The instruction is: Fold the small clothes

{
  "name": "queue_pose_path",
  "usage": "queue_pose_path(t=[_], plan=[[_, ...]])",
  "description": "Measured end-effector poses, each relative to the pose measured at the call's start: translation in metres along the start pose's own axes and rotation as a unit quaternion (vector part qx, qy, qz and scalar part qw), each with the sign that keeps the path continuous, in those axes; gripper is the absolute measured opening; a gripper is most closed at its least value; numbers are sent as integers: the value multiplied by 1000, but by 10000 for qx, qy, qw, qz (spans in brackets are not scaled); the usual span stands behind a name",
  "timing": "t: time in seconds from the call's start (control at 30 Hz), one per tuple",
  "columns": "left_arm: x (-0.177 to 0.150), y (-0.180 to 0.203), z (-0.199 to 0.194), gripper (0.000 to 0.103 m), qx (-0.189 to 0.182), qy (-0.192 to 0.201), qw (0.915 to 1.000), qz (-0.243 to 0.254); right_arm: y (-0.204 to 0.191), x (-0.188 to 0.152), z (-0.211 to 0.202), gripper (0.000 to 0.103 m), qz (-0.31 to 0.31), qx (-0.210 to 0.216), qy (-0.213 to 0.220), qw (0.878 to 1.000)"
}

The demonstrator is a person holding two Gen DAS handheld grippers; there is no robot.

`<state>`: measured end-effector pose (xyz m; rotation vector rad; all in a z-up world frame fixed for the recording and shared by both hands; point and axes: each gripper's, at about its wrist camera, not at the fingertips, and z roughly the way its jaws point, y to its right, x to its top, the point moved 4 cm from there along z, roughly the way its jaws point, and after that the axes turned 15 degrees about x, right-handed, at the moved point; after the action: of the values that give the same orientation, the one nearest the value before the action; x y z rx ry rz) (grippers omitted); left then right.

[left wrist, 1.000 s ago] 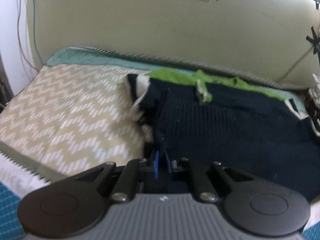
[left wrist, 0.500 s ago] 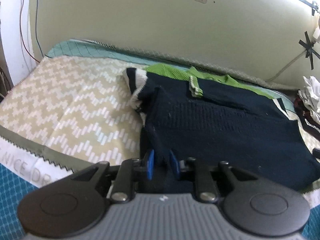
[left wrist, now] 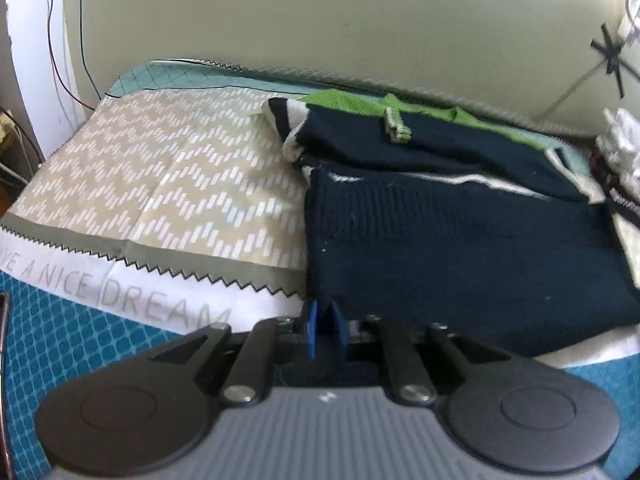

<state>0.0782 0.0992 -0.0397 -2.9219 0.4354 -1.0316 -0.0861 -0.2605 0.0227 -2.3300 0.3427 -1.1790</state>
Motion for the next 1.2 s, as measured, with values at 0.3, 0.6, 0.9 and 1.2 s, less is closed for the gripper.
queue_pose_path(t=[0.3, 0.6, 0.9, 1.2], plan=[[125, 12, -40, 17, 62, 1271, 9917, 174, -2, 119, -6, 2, -745, 45, 289, 9968], [241, 112, 117, 26, 166, 461, 9968, 629, 38, 238, 174, 49, -117, 642, -520, 9965], [251, 123, 195, 28, -270, -74, 9984, 487, 45, 237, 298, 48, -564, 669, -1252, 9883], [236, 127, 148, 9, -290, 534, 9958, 688, 13, 243, 279, 11, -1203, 733, -957, 9854]])
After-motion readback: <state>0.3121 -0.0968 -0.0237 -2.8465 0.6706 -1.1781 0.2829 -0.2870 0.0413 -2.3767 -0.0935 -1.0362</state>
